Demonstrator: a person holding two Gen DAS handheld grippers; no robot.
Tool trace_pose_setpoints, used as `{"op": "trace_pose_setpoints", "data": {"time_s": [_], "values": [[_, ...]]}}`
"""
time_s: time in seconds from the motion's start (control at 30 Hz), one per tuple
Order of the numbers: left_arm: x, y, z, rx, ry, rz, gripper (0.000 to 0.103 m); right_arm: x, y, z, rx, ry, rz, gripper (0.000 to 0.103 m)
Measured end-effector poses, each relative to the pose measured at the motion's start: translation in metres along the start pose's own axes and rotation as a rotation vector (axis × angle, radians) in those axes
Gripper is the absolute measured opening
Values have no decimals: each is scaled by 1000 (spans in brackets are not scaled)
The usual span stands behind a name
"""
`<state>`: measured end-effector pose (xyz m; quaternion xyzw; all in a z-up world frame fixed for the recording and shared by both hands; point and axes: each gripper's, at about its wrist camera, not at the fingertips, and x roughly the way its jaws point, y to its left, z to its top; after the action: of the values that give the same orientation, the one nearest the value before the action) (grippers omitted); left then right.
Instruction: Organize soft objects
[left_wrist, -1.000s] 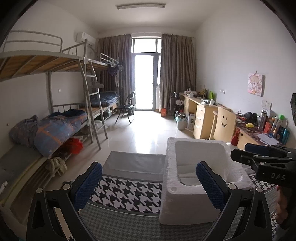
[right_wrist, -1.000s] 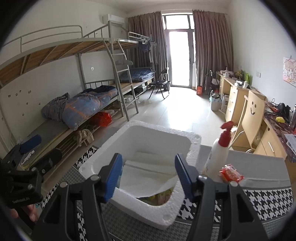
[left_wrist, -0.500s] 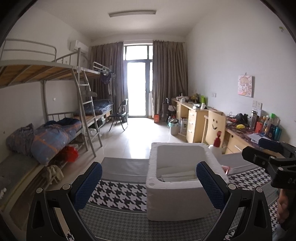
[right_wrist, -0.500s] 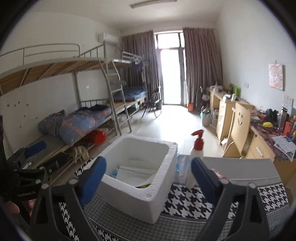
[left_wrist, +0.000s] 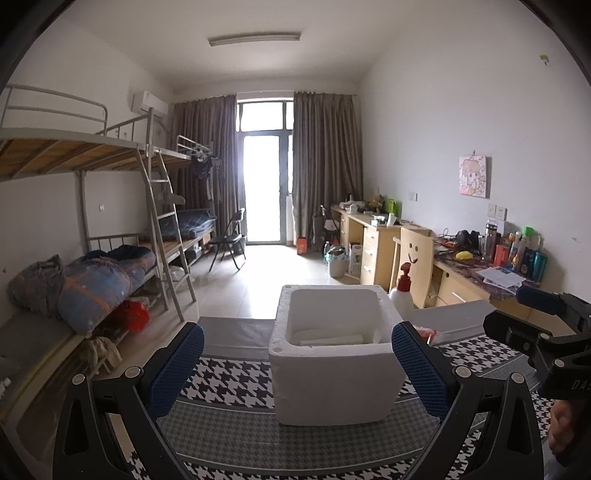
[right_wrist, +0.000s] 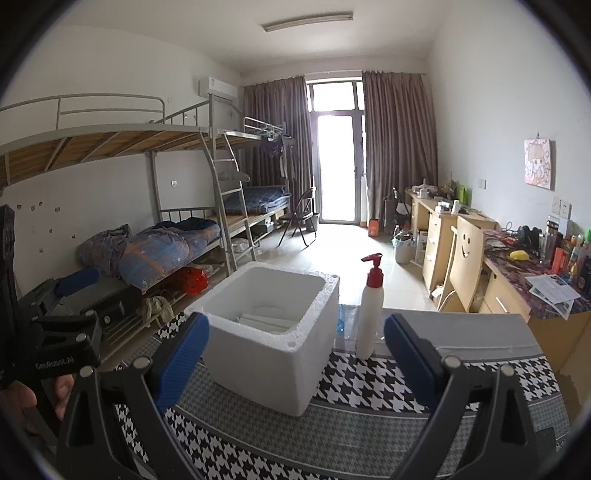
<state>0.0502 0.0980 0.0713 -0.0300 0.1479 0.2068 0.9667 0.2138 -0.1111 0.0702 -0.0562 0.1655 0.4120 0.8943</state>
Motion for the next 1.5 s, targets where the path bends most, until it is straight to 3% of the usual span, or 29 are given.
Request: {"op": "trace_pose_setpoints", "data": {"time_s": [0.67, 1.5], "values": [[-32, -11, -22, 5, -36, 11, 102, -48, 5, -27, 1, -43, -34, 98], [-60, -28, -52, 13, -90, -12, 102, -79, 12, -61, -16, -101, -76, 98]]}}
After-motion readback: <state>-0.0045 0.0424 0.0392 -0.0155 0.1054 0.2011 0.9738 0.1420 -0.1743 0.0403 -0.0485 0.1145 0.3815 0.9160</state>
